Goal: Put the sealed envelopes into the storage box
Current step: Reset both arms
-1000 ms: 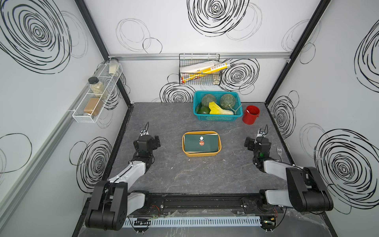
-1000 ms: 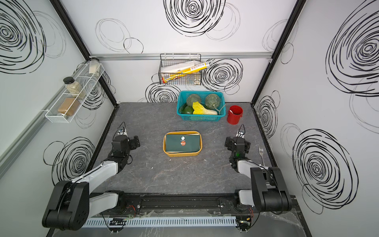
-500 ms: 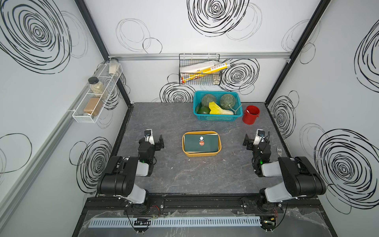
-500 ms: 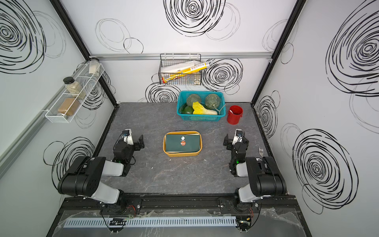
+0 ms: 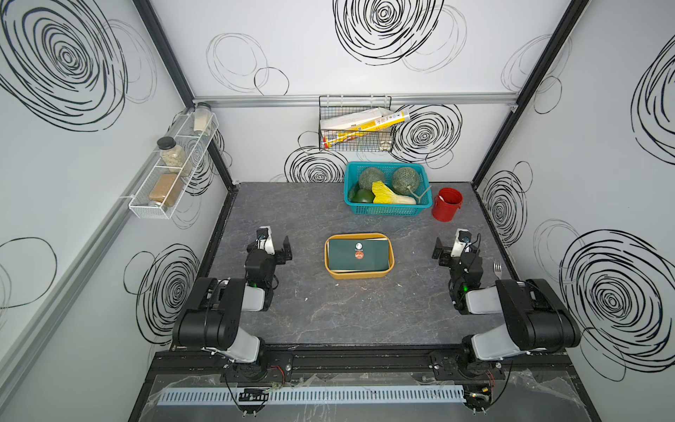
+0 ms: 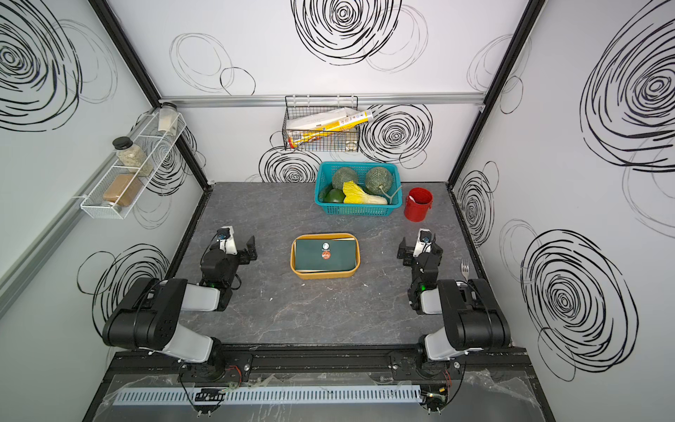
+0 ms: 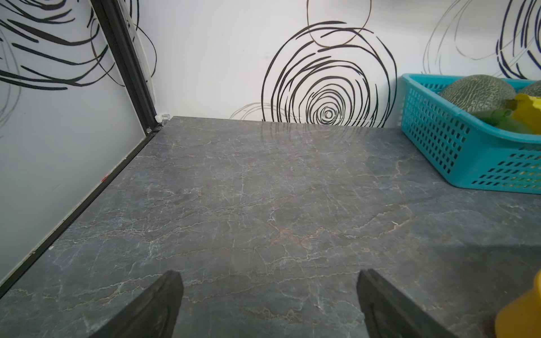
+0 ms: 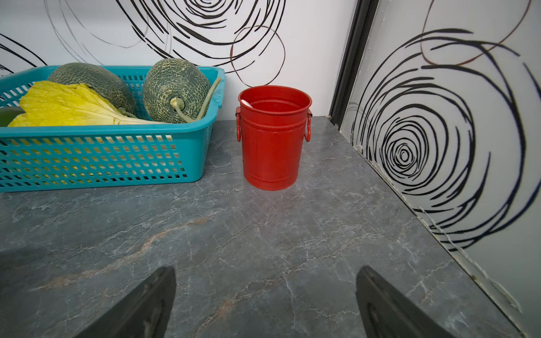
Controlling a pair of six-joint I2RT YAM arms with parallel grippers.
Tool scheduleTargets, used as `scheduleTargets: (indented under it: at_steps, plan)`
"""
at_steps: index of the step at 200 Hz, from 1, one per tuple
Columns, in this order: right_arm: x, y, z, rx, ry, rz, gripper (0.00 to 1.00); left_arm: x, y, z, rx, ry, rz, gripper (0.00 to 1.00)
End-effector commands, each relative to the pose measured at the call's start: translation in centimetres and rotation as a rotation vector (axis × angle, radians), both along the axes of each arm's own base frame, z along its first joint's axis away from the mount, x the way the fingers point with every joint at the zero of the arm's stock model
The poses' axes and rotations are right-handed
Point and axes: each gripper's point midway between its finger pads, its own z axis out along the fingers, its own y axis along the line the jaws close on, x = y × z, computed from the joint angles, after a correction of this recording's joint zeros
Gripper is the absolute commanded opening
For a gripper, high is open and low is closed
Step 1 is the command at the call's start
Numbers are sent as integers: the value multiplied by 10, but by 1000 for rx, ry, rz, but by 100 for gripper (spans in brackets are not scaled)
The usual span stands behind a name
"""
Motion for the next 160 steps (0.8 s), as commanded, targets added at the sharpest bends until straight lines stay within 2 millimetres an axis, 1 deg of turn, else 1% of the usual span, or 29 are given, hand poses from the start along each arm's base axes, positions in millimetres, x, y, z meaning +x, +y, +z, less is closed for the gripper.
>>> scheduleTargets:
  at_steps: [1, 64, 72, 81, 85, 91, 94, 99, 108, 111, 114, 116, 119, 122, 124, 128, 136, 140, 145, 148, 153, 156, 160]
  plan:
    - [2, 2, 9, -9, -29, 14, 100, 0, 1, 16, -2, -70, 10, 99]
    - [2, 2, 9, -9, -32, 14, 100, 0, 3, 15, -6, -64, 15, 99]
    - [2, 2, 9, -9, -31, 14, 100, 1, 6, 14, -17, -61, 28, 99]
    - [2, 2, 9, -9, -32, 14, 100, -4, 8, 18, -17, -80, 38, 99]
    - [2, 2, 9, -9, -32, 14, 100, -8, 4, 21, -3, -95, 26, 99]
    - [2, 1, 9, -9, -32, 13, 100, -11, -15, 22, 58, -100, -41, 99]
    - [2, 2, 9, -9, -33, 14, 100, -12, -18, 23, 76, -110, -47, 99]
    - [2, 2, 9, -9, -33, 15, 100, -15, -10, 25, 50, -129, -4, 99]
    - [2, 2, 9, -10, -33, 14, 100, -20, 27, 24, -57, -139, 145, 99]
    - [2, 2, 10, -9, -33, 15, 100, -21, 34, 24, -82, -140, 174, 99]
    - [2, 2, 9, -9, -32, 15, 100, -19, 33, 23, -79, -136, 162, 99]
    - [2, 2, 9, -9, -32, 14, 100, -16, 27, 23, -68, -130, 128, 99]
    - [2, 2, 10, -9, -34, 15, 100, -9, 16, 24, -41, -122, 65, 99]
    - [2, 2, 9, -9, -33, 15, 100, -1, -1, 20, -13, -93, -35, 99]
    - [2, 2, 9, -9, -33, 15, 100, 1, -6, 16, 5, -75, -65, 99]
    - [2, 2, 9, -9, -32, 16, 100, -2, -6, 14, -2, -69, -54, 99]
    - [2, 2, 10, -9, -34, 14, 100, -12, 13, 21, -37, -111, 53, 99]
    - [2, 2, 9, -9, -32, 14, 100, -16, 18, 22, -46, -127, 82, 99]
    - [2, 2, 9, -9, -32, 15, 100, -15, 12, 22, -37, -131, 49, 99]
    - [2, 2, 9, -9, -32, 14, 100, -11, 5, 24, -28, -133, 9, 99]
    - [2, 2, 9, -9, -33, 15, 100, -1, -6, 19, -5, -92, -62, 99]
    - [2, 2, 9, -9, -32, 15, 100, 2, -8, 14, -2, -57, -70, 99]
    - [2, 2, 9, -10, -32, 15, 100, -1, -7, 12, -8, -52, -70, 99]
